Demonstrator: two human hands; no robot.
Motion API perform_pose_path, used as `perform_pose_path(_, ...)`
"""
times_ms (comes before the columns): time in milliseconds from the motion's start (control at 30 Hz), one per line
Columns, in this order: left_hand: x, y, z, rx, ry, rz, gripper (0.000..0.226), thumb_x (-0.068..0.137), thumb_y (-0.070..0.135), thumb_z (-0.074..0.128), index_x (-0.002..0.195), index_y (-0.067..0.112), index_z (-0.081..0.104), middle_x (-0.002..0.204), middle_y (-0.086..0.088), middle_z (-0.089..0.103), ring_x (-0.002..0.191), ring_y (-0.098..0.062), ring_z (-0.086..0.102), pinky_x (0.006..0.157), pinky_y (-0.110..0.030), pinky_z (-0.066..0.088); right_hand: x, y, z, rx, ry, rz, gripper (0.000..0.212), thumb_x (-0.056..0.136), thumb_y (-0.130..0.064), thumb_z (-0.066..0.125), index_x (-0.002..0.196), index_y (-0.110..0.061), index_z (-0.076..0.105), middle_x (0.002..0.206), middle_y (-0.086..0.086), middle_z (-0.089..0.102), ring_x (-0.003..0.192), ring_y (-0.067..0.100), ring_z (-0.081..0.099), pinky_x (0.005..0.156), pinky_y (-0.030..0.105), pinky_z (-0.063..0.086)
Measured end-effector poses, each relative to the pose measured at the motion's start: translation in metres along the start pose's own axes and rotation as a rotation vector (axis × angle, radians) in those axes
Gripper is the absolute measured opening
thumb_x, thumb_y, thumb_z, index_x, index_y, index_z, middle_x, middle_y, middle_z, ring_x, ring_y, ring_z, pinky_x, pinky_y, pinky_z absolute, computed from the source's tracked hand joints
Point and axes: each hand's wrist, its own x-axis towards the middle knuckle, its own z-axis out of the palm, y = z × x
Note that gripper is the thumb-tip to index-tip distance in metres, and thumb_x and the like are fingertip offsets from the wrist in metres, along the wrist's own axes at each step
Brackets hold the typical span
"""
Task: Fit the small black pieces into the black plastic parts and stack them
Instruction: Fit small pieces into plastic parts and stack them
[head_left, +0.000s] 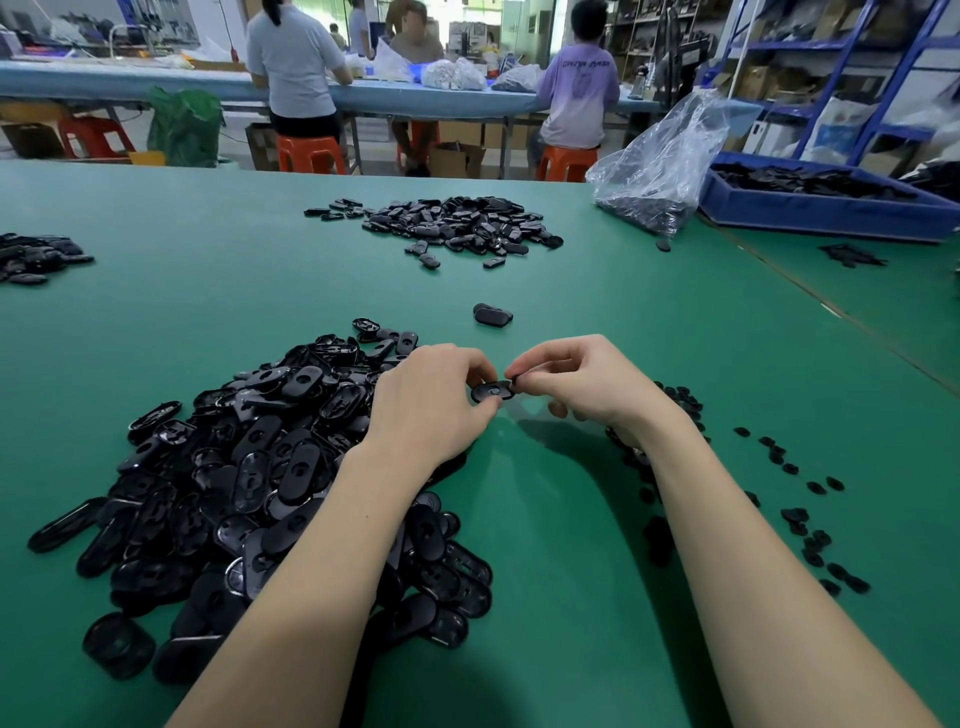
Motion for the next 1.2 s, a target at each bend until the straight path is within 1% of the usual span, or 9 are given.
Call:
perform_pose_path(67,0.000,0.000,0.000,0.011,0.001,0.000,0.019,0.085,0.046,0.068,0.103,0.038,0.070,0.101,0.015,0.067,0.102,-0.011,0.060,0.074,-0.028,0.043,0.000,-0.002,-0.001,-0.024,0.008,0.040,0.008,0.088,-0.011,0.069,0.087,-0.019,0.073,0.088,0.002,0.079,0.044,0.009,0.048,0.042,0.015,0.033)
perform_pose_path(167,0.000,0.000,0.001,0.020,0.022,-0.004,0.020,0.085,0.046,0.068,0.103,0.037,0.070,0.101,0.014,0.068,0.102,-0.011,0.061,0.074,-0.028,0.042,0.002,-0.003,-0.002,-0.007,0.026,0.086,0.007,0.088,-0.015,0.071,0.085,-0.021,0.070,0.080,-0.009,0.077,0.045,0.010,0.050,0.040,0.016,0.028)
perform_pose_path(267,0.001,0.002,0.002,0.021,0.042,-0.013,0.019,0.083,0.046,0.067,0.101,0.038,0.071,0.100,0.015,0.069,0.101,-0.012,0.062,0.072,-0.028,0.041,0.004,-0.003,-0.001,-0.007,0.060,0.102,0.009,0.085,-0.017,0.076,0.078,-0.024,0.076,0.069,-0.007,0.062,0.053,0.010,0.041,0.040,0.015,0.026)
perform_pose_path(467,0.001,0.006,0.001,0.052,0.110,-0.003,0.019,0.078,0.046,0.066,0.095,0.040,0.073,0.092,0.014,0.069,0.095,-0.011,0.063,0.067,-0.026,0.035,0.005,-0.003,0.003,-0.008,0.059,0.158,0.009,0.078,-0.017,0.082,0.074,-0.024,0.079,0.052,-0.013,0.053,0.044,0.007,0.036,0.038,0.016,0.024)
perform_pose_path(633,-0.001,0.008,0.000,0.114,0.140,0.044,0.017,0.079,0.046,0.063,0.092,0.040,0.073,0.088,0.012,0.066,0.094,-0.011,0.059,0.063,-0.027,0.029,0.008,-0.001,0.009,-0.028,0.098,0.146,0.002,0.077,-0.016,0.080,0.078,-0.018,0.081,0.061,-0.003,0.053,0.046,0.009,0.036,0.038,0.015,0.025)
perform_pose_path(700,-0.001,0.008,-0.001,0.132,0.145,0.059,0.017,0.079,0.046,0.063,0.092,0.040,0.073,0.088,0.012,0.066,0.094,-0.011,0.058,0.062,-0.028,0.030,0.010,0.000,0.012,-0.056,0.109,0.141,0.005,0.076,-0.018,0.081,0.081,-0.018,0.081,0.053,-0.012,0.057,0.038,0.001,0.041,0.036,0.010,0.027)
perform_pose_path(800,-0.001,0.010,-0.001,0.128,0.136,0.083,0.015,0.079,0.044,0.064,0.091,0.039,0.074,0.087,0.011,0.065,0.094,-0.011,0.057,0.064,-0.028,0.033,0.013,0.002,0.012,-0.070,0.125,0.128,0.006,0.075,-0.019,0.083,0.081,-0.019,0.081,0.039,-0.020,0.050,0.033,-0.007,0.042,0.034,0.006,0.025)
perform_pose_path(1067,0.000,0.010,-0.001,0.117,0.118,0.094,0.015,0.080,0.044,0.066,0.092,0.037,0.074,0.088,0.011,0.066,0.096,-0.011,0.056,0.066,-0.027,0.036,0.014,0.002,0.010,-0.071,0.136,0.130,0.022,0.064,-0.029,0.091,0.079,-0.022,0.077,0.036,-0.022,0.045,0.033,-0.005,0.041,0.032,0.008,0.023)
perform_pose_path(1200,-0.001,0.010,-0.001,0.113,0.098,0.104,0.017,0.081,0.044,0.066,0.096,0.037,0.073,0.090,0.012,0.067,0.095,-0.011,0.054,0.067,-0.028,0.036,0.012,0.005,0.007,-0.042,0.096,0.146,0.020,0.072,-0.026,0.091,0.087,-0.020,0.078,0.036,-0.020,0.043,0.032,-0.003,0.039,0.033,0.008,0.022)
